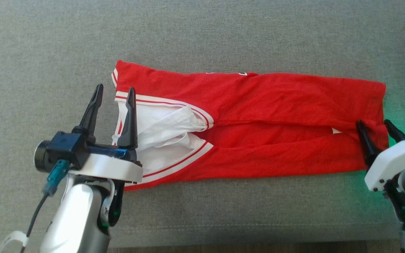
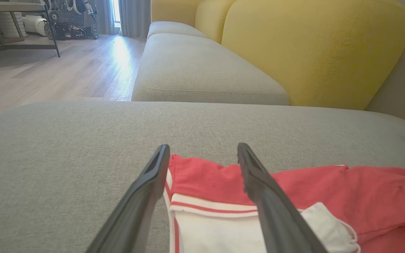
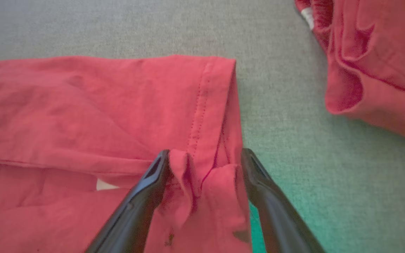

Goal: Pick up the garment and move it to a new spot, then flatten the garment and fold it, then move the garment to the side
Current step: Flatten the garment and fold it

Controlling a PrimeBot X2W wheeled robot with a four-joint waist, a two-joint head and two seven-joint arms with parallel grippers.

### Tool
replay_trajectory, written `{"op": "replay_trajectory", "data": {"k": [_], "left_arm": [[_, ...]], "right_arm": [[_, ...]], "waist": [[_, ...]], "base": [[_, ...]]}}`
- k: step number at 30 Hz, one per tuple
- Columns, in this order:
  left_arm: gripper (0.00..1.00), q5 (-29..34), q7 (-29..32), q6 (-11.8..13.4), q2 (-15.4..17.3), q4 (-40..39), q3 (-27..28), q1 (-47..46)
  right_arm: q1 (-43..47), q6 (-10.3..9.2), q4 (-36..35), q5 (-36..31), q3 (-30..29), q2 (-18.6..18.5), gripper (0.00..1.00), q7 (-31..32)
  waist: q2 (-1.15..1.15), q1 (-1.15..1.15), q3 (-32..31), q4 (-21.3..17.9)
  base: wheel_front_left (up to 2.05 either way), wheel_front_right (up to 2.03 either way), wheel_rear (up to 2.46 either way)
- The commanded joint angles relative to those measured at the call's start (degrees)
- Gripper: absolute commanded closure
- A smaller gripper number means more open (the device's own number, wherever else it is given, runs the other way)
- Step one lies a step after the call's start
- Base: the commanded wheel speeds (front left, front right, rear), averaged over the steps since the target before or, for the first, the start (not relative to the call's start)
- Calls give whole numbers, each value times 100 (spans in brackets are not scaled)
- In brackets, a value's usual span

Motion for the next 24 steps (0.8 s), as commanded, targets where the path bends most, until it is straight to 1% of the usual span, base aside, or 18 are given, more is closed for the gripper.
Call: {"op": "replay_trajectory", "data": {"k": [1,5,8,9,10,11,12,14,18,24], "left_arm": [[0,62,-45,-37,42,-148,217,-119],[0,96,-45,-76,-12,-130,277,-127],[0,129,-45,-110,-40,-119,314,-128],[0,140,-45,-121,-47,-117,325,-128],[0,151,-45,-132,-55,-116,336,-132],[0,161,-45,-142,-62,-114,346,-137],[0,170,-45,-154,-70,-113,355,-145],[0,191,-45,-176,-84,-110,373,-162],[0,223,-45,-212,-110,-91,420,-176],[0,234,-45,-239,-144,-61,534,-85]], "right_arm": [[134,11,-252,35,58,-25,0,95],[321,11,-389,116,-36,119,0,469],[374,11,-457,140,-98,194,0,631],[379,11,-470,174,-105,218,34,674],[372,11,-482,190,-112,225,57,688],[366,11,-476,225,-124,238,85,719],[353,11,-477,265,-138,251,100,729],[330,11,-471,336,-160,270,100,747],[266,11,-440,398,-305,268,100,578],[245,11,-447,388,-689,209,100,274]], "waist": [[0,0,11,-4],[0,0,50,-39],[0,0,68,-66],[0,0,73,-75],[0,0,82,-82],[0,0,91,-89],[0,0,101,-93],[0,0,117,-100],[0,0,119,-106],[0,0,-18,-143]], "base": [[0,0,0],[0,0,0],[0,0,0],[0,0,0],[0,0,0],[0,0,0],[0,0,0],[0,0,0],[0,0,0],[0,0,0]]}}
